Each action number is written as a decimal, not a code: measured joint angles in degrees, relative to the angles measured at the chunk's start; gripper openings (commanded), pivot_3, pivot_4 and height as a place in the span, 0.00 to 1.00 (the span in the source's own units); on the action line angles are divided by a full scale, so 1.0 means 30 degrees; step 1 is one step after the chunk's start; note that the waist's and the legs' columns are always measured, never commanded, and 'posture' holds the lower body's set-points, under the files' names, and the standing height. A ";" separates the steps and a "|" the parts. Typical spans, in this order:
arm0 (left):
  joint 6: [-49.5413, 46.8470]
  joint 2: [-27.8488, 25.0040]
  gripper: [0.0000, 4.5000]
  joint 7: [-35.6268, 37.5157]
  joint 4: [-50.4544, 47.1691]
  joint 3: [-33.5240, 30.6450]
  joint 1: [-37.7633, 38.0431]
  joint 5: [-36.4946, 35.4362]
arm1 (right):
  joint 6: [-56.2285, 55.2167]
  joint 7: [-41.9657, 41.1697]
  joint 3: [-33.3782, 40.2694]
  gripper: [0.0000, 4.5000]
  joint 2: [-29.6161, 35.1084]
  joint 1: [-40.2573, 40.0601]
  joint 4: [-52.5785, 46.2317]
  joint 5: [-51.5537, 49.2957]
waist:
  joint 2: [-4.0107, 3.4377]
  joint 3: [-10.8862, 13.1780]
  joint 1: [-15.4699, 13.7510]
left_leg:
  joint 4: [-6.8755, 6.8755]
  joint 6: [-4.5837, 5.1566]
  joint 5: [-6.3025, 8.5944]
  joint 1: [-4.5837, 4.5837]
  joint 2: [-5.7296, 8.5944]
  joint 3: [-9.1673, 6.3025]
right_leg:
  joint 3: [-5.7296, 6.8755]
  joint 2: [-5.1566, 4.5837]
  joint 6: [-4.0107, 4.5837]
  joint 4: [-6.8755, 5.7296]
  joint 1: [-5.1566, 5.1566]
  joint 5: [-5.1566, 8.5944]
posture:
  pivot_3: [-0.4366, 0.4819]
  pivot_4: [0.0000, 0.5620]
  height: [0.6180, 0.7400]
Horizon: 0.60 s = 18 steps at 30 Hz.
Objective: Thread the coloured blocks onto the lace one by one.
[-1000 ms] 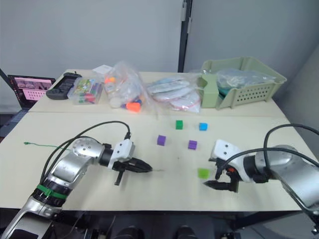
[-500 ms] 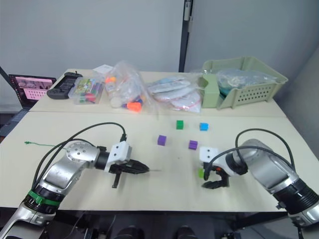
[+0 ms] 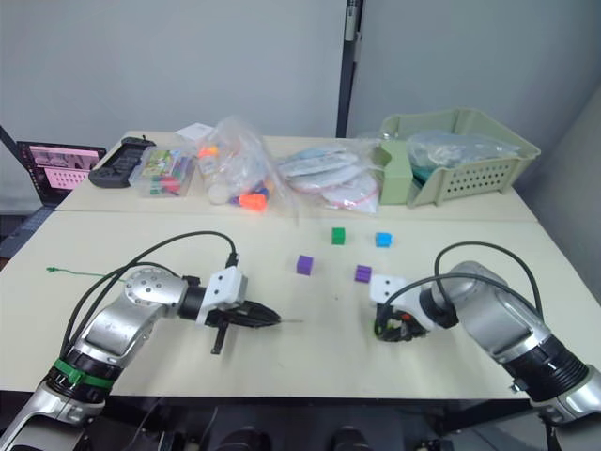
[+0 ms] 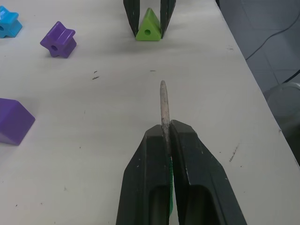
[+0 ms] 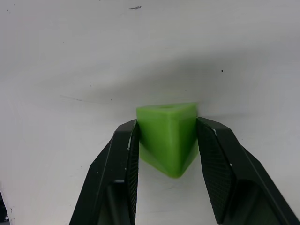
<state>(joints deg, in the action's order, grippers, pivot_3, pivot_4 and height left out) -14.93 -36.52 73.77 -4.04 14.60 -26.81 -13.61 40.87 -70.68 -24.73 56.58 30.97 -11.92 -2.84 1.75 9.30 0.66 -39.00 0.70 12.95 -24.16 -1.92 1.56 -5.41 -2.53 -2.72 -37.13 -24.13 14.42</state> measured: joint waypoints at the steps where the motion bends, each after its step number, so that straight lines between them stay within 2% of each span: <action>1: 0.0020 0.0052 0.00 0.0002 0.0083 0.0041 -0.0010 0.0009 | 0.0102 0.0028 0.0019 0.30 -0.0001 -0.0012 -0.0061 0.0004 | 0.0000 0.0000 -0.0003 | -0.0001 0.0000 0.0000 -0.0001 0.0000 0.0000 | 0.0000 0.0000 0.0000 0.0000 -0.0001 0.0000 | 0.48 0.27 0.95; 5: 0.0031 0.0429 0.00 -0.0060 0.0141 0.0343 -0.0126 0.0084 | 0.0890 0.0374 0.0167 0.30 -0.0306 -0.0072 -0.0671 -0.0045 | 0.0000 0.0001 0.0021 | 0.0000 0.0000 0.0000 -0.0005 -0.0002 -0.0001 | -0.0002 0.0003 0.0001 -0.0007 -0.0011 0.0000 | 0.48 0.27 0.95; 11: 0.0028 0.1276 0.00 -0.0538 0.0834 0.1388 -0.0829 0.1008 | 0.3127 0.1133 -0.0497 0.30 -0.2093 0.0033 -0.3245 -0.0253 | -0.0002 0.0001 0.0040 | 0.0003 0.0000 0.0000 -0.0022 0.0002 -0.0006 | -0.0004 0.0009 0.0001 -0.0022 -0.0037 -0.0001 | 0.48 0.27 0.95; 18: 0.0018 0.1938 0.00 -0.0737 0.1304 0.2370 -0.1399 0.1825 | 0.4082 0.1835 -0.1678 0.30 -0.3121 0.1010 -0.3473 -0.0041 | -0.0001 0.0001 0.0038 | -0.0001 0.0000 0.0000 -0.0020 0.0000 -0.0008 | 0.0003 0.0010 0.0001 -0.0017 -0.0029 -0.0001 | 0.48 0.27 0.95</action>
<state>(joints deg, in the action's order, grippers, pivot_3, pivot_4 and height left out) -14.88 -30.71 71.56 -0.12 21.71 -31.00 -8.13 53.11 -65.17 -29.77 47.21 34.00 -22.34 -2.96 1.75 9.31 0.77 -39.00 0.70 12.95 -24.22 -1.92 1.54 -5.40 -2.50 -2.72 -37.18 -24.22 14.42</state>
